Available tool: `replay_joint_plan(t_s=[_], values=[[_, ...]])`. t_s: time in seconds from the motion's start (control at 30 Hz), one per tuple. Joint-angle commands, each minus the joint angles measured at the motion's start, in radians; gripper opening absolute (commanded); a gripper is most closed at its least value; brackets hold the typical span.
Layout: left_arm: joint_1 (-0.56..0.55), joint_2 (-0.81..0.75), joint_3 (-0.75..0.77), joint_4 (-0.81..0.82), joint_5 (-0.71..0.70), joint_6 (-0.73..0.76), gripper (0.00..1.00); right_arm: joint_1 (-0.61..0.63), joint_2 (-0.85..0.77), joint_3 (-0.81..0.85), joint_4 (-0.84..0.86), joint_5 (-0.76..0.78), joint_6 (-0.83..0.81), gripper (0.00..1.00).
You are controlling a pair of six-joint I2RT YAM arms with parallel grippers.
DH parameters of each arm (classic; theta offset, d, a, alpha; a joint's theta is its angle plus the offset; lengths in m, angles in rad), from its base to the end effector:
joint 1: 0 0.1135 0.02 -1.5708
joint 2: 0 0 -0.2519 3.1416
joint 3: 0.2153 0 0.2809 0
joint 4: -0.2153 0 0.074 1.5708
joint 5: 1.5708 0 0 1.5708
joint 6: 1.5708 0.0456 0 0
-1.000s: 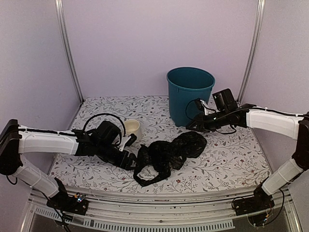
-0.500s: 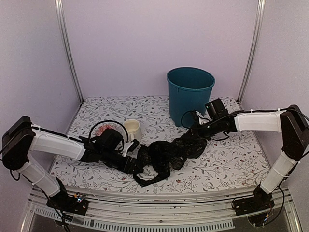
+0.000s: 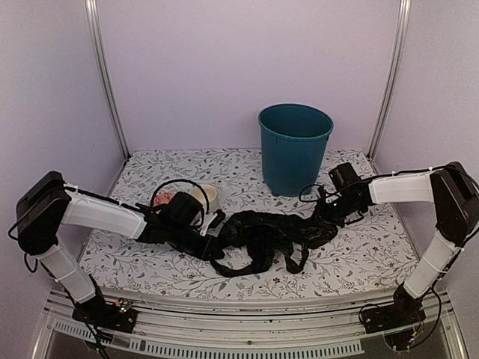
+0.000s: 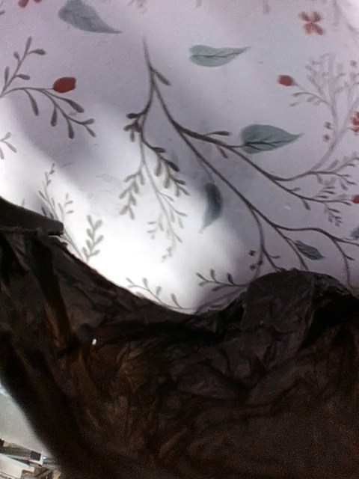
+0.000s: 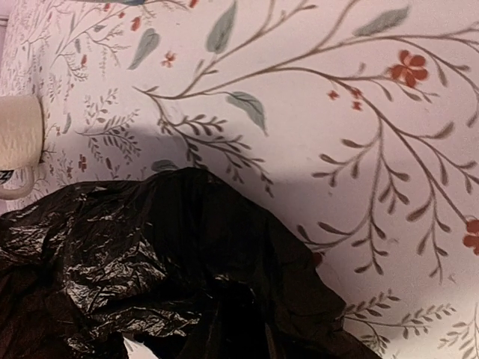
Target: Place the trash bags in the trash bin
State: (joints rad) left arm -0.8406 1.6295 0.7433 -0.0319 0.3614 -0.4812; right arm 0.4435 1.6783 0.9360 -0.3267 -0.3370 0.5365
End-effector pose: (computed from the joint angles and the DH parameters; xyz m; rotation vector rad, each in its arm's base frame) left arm 0.2052 -0.2534 0.0977 0.6433 2.6124 -0.9452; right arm 0.3062 0.1621 0.1201 0.0081 2.7624 0.7471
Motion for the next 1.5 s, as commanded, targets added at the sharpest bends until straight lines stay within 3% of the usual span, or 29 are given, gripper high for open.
replay_joint_plan(t_s=[0.0,0.1,0.23,0.37,0.8,0.93,1.03,1.2,1.47], values=[[-0.006,0.002,0.114,-0.052,-0.036,0.046,0.00,-0.006,-0.080,0.049,-0.172,0.094,-0.032,0.20],[-0.005,0.000,0.169,-0.087,-0.014,0.069,0.00,-0.006,-0.183,0.093,-0.222,0.084,-0.058,0.24],[-0.007,0.007,0.225,-0.160,-0.005,0.125,0.00,0.002,-0.299,0.162,-0.253,0.037,-0.092,0.36],[-0.007,0.024,0.277,-0.234,-0.008,0.194,0.00,0.023,-0.330,0.195,-0.254,0.002,-0.082,0.43],[0.001,0.089,0.382,-0.365,-0.007,0.271,0.00,0.054,-0.084,0.092,-0.059,-0.060,-0.046,0.28],[0.003,0.090,0.365,-0.330,0.014,0.208,0.35,0.053,-0.008,0.077,-0.047,-0.064,-0.046,0.26],[0.003,0.056,0.275,-0.233,0.041,0.146,0.48,0.047,0.031,0.058,-0.039,-0.076,-0.039,0.24],[0.008,0.000,0.082,-0.017,0.059,0.037,0.56,0.042,0.059,0.039,-0.018,-0.103,-0.025,0.24],[0.020,0.024,-0.053,0.170,0.066,-0.026,0.56,0.021,0.123,0.066,-0.021,-0.136,-0.029,0.23]])
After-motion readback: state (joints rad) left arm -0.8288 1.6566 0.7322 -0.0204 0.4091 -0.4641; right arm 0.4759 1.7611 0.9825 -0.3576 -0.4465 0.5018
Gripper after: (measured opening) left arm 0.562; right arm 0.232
